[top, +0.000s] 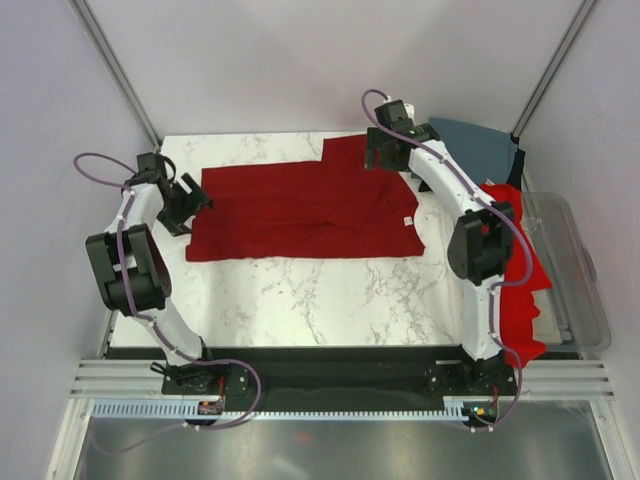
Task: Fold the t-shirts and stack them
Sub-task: Fold the tshirt
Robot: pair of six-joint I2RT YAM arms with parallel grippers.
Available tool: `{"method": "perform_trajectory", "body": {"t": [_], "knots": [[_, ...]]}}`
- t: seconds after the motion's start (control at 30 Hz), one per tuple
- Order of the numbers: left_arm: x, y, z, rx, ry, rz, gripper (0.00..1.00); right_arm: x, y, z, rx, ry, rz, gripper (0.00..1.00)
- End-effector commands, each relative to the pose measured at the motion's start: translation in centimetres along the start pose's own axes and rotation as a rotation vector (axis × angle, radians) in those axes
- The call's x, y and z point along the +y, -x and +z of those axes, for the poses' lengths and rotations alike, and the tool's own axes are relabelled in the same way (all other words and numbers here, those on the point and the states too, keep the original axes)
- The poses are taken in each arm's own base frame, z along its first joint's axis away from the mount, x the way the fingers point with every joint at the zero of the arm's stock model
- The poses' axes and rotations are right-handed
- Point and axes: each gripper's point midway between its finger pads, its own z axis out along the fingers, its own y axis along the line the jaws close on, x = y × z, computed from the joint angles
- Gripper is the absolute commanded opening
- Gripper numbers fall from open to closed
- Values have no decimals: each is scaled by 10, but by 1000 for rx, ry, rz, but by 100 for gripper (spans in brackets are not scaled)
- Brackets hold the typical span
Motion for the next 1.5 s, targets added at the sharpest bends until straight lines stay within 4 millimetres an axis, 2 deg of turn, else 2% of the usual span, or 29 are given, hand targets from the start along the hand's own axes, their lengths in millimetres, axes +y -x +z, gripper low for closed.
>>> {"method": "perform_trajectory", "body": {"t": [0.0,0.03,0.07,0.1,0.13,0.17,0.2,0.23,0.27,0.3,0.4,0.63,0.8,1.0,1.1,1.2,1.27,1.4,1.47], "knots": [[10,-7,-52,-114,10,-1,94,-16,-37,-42,51,23,62,97],[12,-10,-55,-125,-2,-15,94,-15,-39,-46,24,55,96,96],[17,-16,-58,-128,-20,-40,92,-19,-38,-70,-9,90,135,95],[17,-18,-68,-160,-46,-56,92,-16,-52,-73,15,129,145,95],[31,-32,-61,-155,-50,-107,90,-23,-78,-77,44,134,174,94],[34,-38,-60,-161,-67,-131,89,-25,-92,-78,63,140,186,93],[36,-40,-68,-197,-89,-147,89,-24,-106,-81,88,167,196,92],[51,-59,-57,-166,-71,-199,89,-30,-130,-80,111,166,211,90],[52,-60,-55,-187,-89,-210,89,-32,-141,-80,123,169,215,89],[57,-73,-51,-173,-85,-244,89,-39,-162,-73,148,155,215,88],[58,-81,-45,-176,-105,-289,88,-53,-184,-66,181,121,211,85],[77,-82,-34,-257,-51,-359,87,-71,-214,-35,232,123,246,79],[86,-77,-29,-290,-18,-392,86,-71,-222,-20,239,134,259,77],[92,-68,-22,-322,19,-434,83,-81,-232,-8,251,117,263,74],[93,-62,-16,-337,23,-449,79,-84,-234,-6,254,126,267,64],[90,-63,-1,-305,22,-454,71,-83,-238,-7,262,145,273,54],[86,-67,9,-284,40,-435,64,-82,-239,-8,263,158,278,44],[75,-56,16,-301,59,-416,56,-82,-247,-10,276,166,276,25],[66,-50,18,-285,27,-418,35,-81,-247,-10,278,171,278,22]]}}
